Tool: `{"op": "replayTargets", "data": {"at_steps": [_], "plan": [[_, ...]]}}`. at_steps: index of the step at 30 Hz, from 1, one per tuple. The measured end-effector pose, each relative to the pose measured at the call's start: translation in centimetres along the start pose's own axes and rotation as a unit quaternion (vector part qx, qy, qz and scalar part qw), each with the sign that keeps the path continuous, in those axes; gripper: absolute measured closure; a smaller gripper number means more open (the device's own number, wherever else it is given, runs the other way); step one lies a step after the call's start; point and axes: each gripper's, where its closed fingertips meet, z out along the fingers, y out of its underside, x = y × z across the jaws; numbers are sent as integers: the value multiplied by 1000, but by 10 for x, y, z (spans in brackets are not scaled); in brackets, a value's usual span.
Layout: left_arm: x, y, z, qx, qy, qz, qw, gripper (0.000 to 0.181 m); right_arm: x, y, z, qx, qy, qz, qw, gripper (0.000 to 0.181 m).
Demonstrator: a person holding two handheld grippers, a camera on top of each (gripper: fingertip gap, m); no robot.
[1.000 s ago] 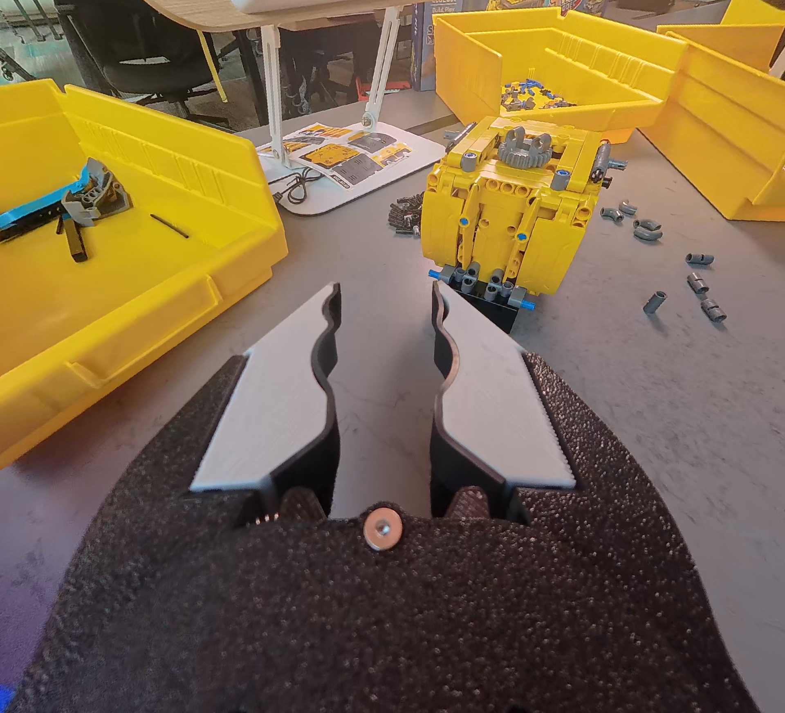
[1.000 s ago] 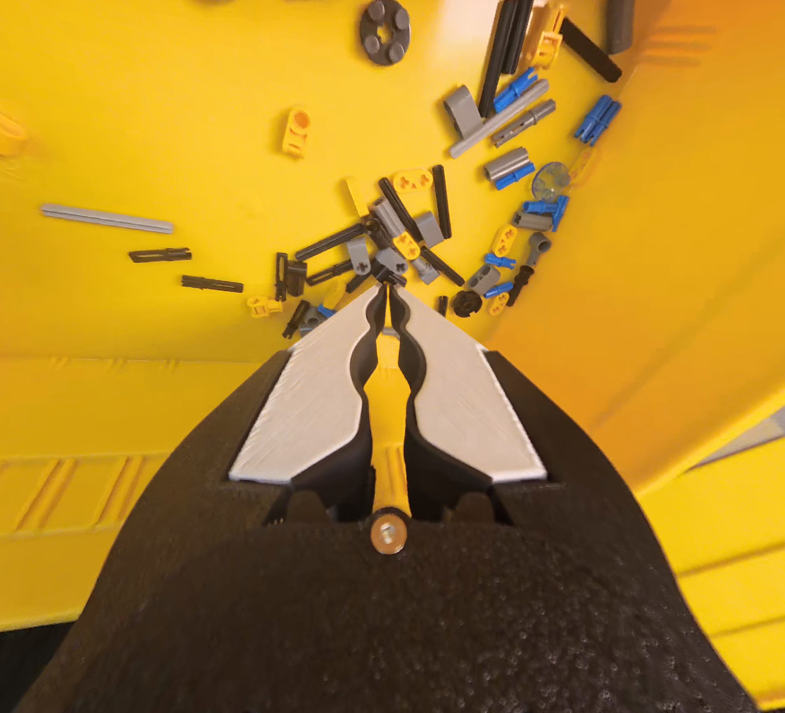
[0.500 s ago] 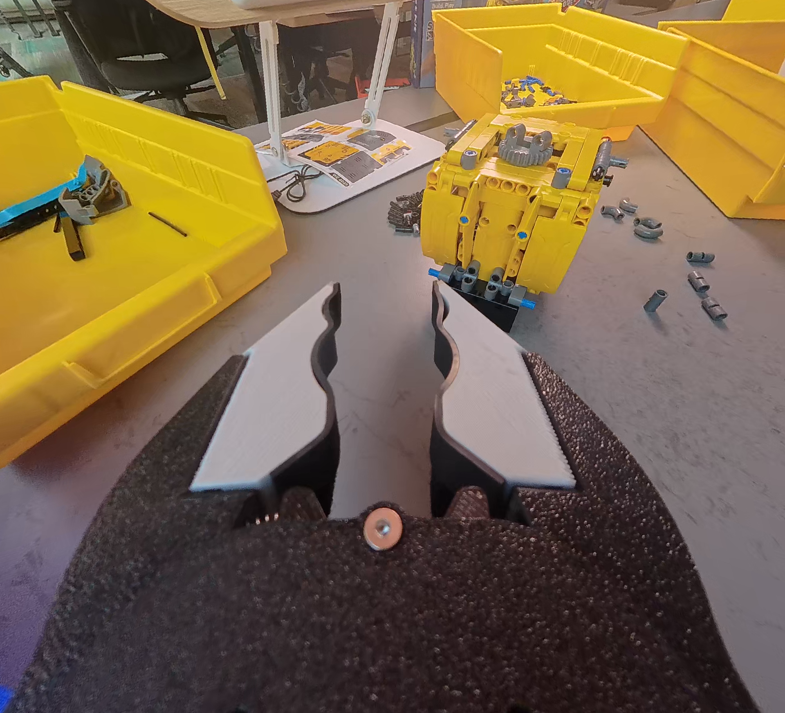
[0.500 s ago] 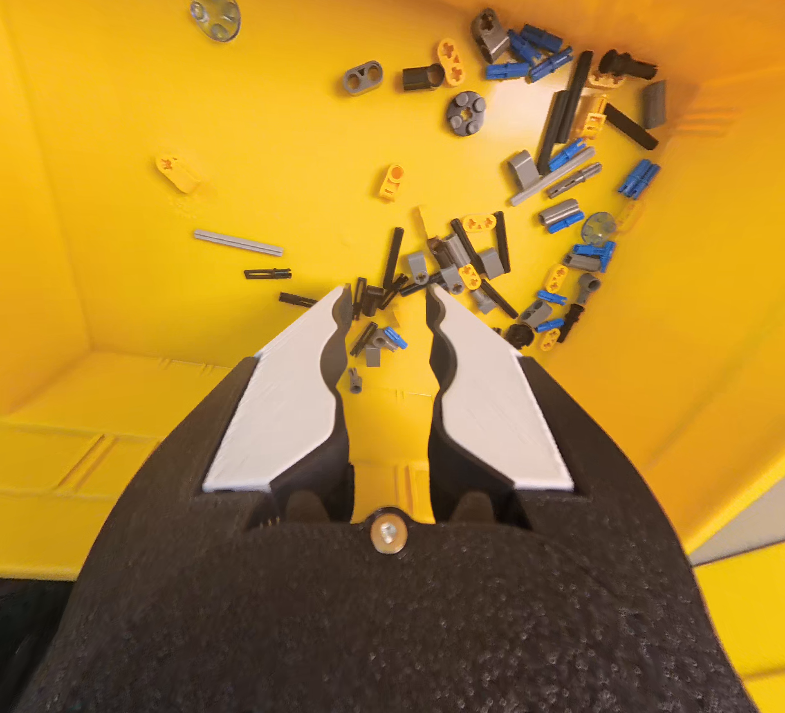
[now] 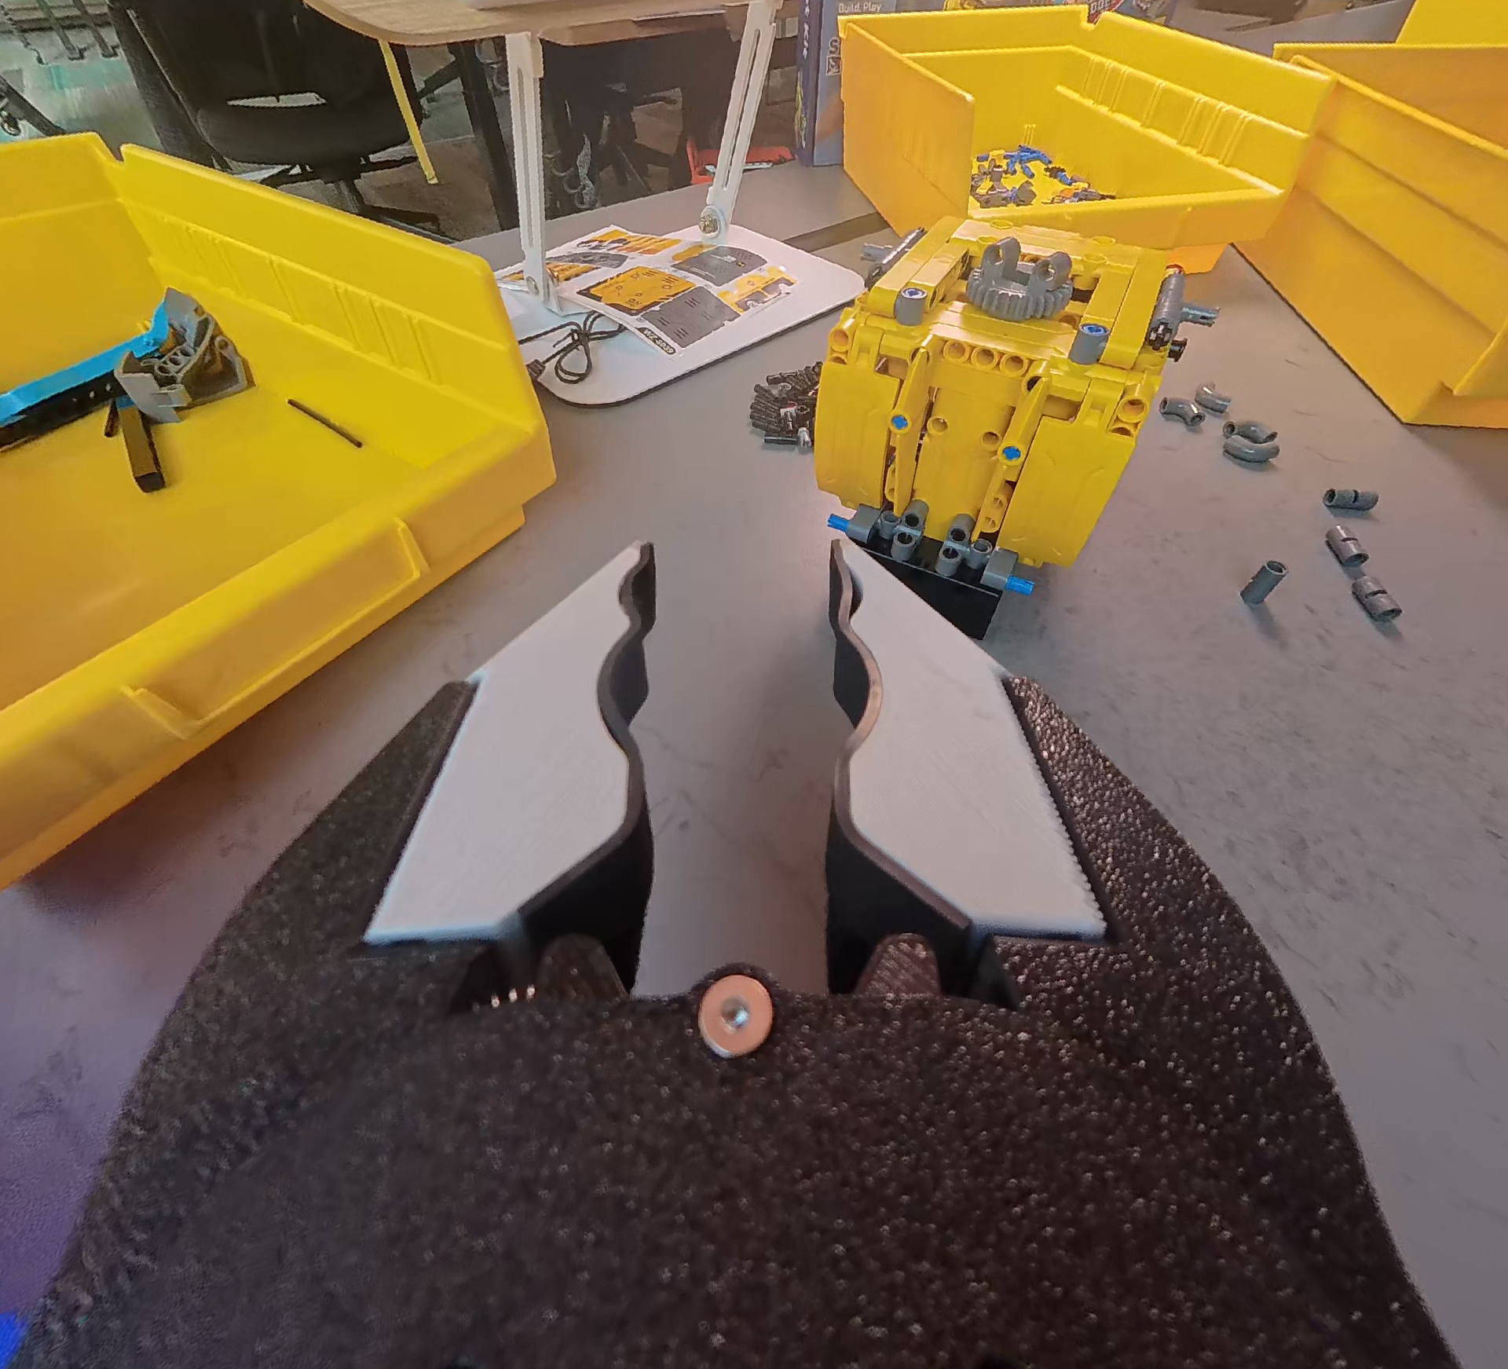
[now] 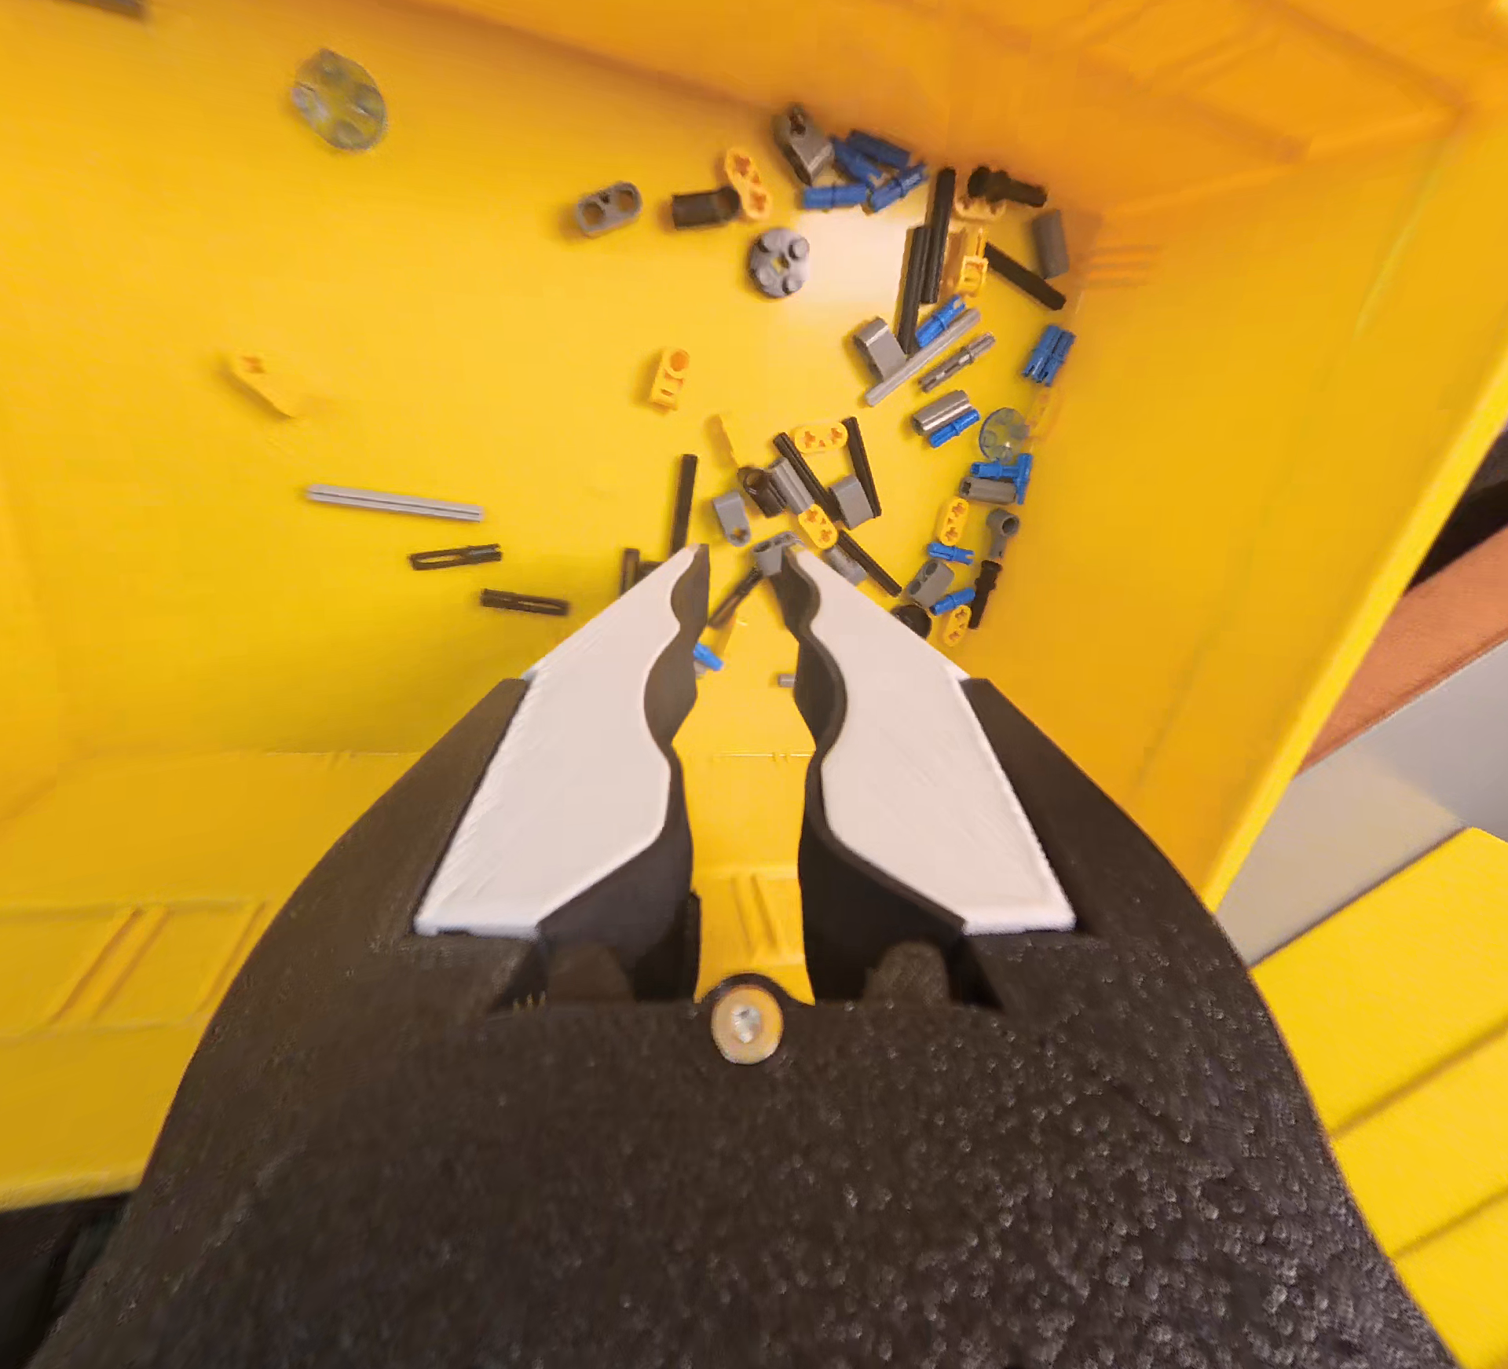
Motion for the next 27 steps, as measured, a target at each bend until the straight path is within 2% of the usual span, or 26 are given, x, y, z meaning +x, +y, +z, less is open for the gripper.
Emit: {"op": "replayTargets", "data": {"at_steps": [4, 9, 11, 14, 16, 17, 22, 24, 27], "plan": [[1, 0, 0, 1, 4, -2, 1000, 139, -42, -16, -34, 60, -23, 0, 998, 157], [4, -1, -1, 4, 9, 6, 1000, 140, -122, -37, -69, 121, -103, 11, 987, 143], [5, -1, -1, 3, 10, 9, 1000, 140, -154, -49, -73, 125, -113, -13, 986, 139], [7, -1, -1, 2, 13, 11, 1000, 140, -184, -57, -59, 81, -86, -73, 990, 135], [9, -2, -1, 4, 14, 13, 1000, 140, -178, -54, -41, 30, -29, -104, 994, 137], [10, -2, -2, 5, 14, 14, 1000, 140, -171, -62, -40, 37, 6, -119, 992, 151], [10, -6, -6, 14, 12, 20, 1000, 140, -163, -67, -38, 27, 27, -95, 995, 165], [11, -10, -8, 21, 13, 19, 1000, 140, -153, -59, -36, 4, 51, -76, 996, 149], [13, -11, -9, 23, 15, 24, 999, 140, -158, -58, -36, 15, 43, -51, 998, 145]]}}
